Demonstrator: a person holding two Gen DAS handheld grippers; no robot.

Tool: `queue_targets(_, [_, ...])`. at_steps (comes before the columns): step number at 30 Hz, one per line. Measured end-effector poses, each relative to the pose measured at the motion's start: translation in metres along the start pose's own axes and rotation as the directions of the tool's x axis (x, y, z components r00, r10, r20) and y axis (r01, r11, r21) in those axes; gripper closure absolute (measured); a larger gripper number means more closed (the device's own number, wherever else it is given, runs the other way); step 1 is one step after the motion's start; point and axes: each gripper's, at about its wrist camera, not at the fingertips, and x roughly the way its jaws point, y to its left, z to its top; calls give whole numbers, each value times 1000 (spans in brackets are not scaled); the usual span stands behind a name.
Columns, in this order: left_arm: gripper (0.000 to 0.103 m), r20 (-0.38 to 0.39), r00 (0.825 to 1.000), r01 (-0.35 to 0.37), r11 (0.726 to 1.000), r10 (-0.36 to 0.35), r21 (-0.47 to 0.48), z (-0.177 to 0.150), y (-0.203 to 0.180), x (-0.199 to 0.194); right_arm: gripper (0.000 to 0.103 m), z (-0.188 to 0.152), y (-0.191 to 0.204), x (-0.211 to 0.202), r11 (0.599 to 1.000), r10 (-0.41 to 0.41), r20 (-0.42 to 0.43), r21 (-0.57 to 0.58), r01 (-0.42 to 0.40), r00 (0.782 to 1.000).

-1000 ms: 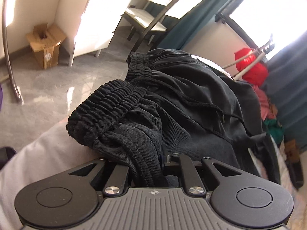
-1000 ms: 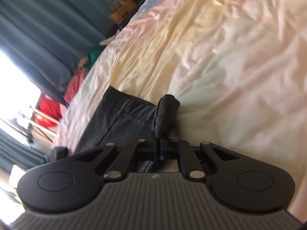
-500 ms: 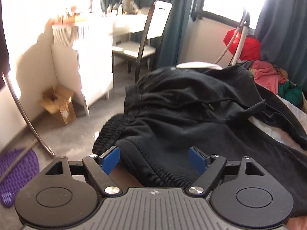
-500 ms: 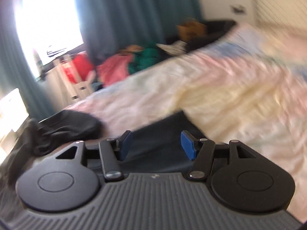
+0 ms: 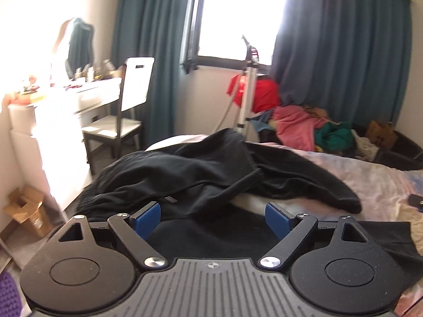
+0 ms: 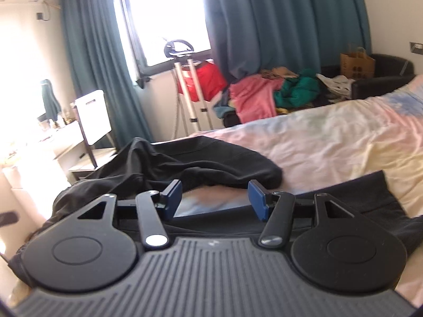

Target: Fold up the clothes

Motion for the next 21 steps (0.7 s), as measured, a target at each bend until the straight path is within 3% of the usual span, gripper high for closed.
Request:
queue_targets(8, [15,46,995,89,992,-94,92,-2,-73,54,45,-42,11,28,1000,27,5,-3,-27,1000])
queue_targets(11, [14,39,989,142,989,-144,40,-25,-72,83,45,-47,15,31,1000,15,32,-28,-14,999])
queue_targets(13, [14,17,990,140,990,-140,-5,-44,-64,105,45,-51,12,38,1000,10,20,-3,-10,1000])
queue_targets(17, [14,-23,998,54,998,-54,26,-68,-63,132,44,-57,6,57,998,1,-25,68,1,1000])
queue_targets(21, [14,-42,998,54,998,-55,-10,-73,-61,138,44,-60,3,69,991,20,-47,136,-14,999])
